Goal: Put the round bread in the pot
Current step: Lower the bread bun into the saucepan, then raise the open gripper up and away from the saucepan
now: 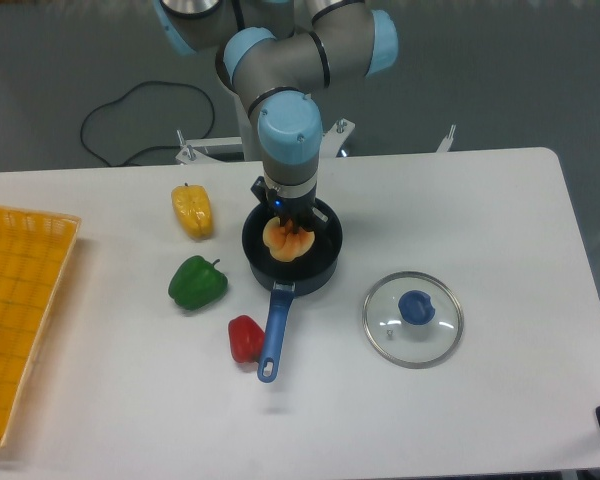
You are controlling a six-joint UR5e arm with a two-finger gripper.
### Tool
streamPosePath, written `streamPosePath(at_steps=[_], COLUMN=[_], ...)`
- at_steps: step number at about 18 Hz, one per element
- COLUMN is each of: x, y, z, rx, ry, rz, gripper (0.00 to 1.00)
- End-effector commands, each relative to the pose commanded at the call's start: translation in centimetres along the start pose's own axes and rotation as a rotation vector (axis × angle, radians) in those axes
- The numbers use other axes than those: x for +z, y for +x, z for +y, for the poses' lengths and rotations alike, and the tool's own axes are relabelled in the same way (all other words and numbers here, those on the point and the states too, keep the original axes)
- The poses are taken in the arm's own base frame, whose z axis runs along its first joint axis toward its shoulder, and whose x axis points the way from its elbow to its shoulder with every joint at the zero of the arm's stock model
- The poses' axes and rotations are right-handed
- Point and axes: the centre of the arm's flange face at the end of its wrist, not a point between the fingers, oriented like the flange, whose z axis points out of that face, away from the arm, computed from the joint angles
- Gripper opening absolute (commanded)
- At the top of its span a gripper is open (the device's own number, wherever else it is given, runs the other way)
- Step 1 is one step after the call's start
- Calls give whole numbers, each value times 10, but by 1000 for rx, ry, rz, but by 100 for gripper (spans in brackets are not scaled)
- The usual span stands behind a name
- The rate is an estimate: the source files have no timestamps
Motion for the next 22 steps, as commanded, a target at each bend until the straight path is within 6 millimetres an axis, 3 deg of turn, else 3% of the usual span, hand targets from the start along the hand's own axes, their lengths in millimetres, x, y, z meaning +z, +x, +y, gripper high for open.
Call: streamPosePath(at_steps=[3,8,10,14,16,20,22], x=[-3,-11,-19,-43,-49,-72,-73], y=[-5,-13,-21,-59,-75,-135,-152], z=[1,4,5,23,22,25,32], rx=[-8,-22,-35,-101,-112,-103,-36], ry=[5,14,24,57,68,86,85], rz=[-5,-17,-31,-64,-78,-130,-140], gripper=[75,79,100,100,100,100,100])
